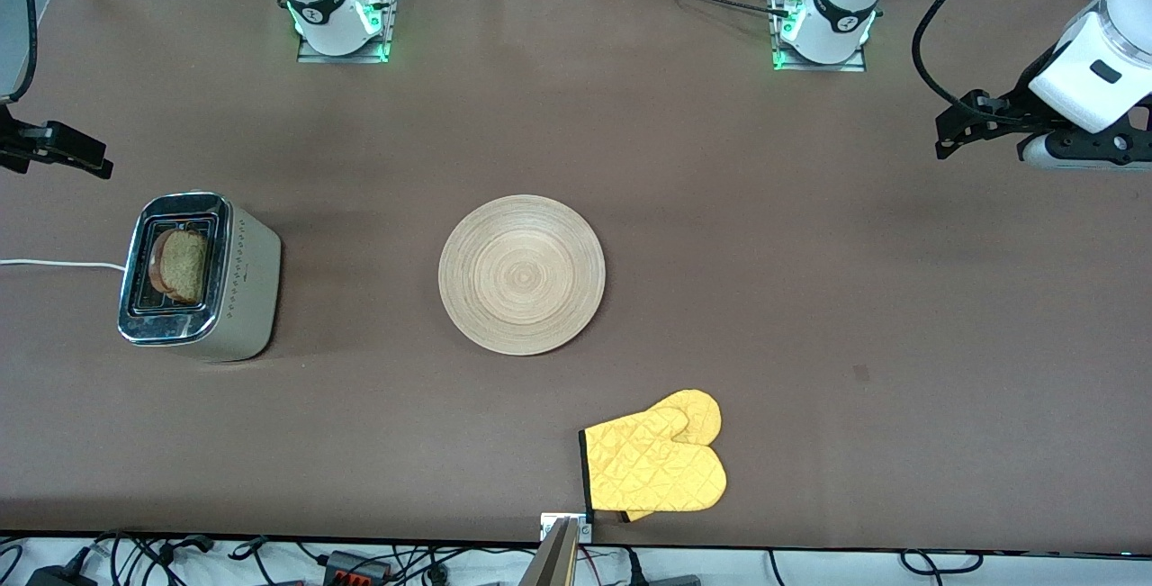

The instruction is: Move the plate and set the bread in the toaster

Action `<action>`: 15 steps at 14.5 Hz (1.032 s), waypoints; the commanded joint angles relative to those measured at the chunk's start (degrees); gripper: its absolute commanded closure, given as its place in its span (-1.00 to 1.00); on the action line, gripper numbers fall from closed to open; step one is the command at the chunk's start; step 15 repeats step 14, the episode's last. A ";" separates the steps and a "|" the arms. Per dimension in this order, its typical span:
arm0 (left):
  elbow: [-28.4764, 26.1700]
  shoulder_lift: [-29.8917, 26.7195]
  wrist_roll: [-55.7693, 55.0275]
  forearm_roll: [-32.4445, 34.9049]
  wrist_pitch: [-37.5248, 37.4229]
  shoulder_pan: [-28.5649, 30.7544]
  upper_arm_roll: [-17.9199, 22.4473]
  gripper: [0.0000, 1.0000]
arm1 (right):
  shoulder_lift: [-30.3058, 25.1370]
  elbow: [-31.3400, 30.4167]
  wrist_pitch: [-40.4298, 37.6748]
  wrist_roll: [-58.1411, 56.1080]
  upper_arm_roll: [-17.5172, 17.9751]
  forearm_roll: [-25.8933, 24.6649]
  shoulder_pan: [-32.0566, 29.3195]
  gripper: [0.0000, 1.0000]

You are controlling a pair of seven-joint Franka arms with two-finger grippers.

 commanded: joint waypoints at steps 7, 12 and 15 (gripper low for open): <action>1.59 0.62 0.72 0.74 -1.06 0.20 -0.31 -1.00 | 0.20 0.35 0.10 0.83 0.38 3.94 -0.56 -1.00; 1.59 0.62 0.72 0.66 -1.15 0.29 -0.22 -1.00 | 0.20 0.35 0.10 0.65 0.20 3.86 -0.56 -1.00; 1.59 0.62 0.72 0.66 -1.15 0.29 -0.31 -1.00 | 0.20 0.35 0.10 0.04 0.20 3.86 -0.56 -1.00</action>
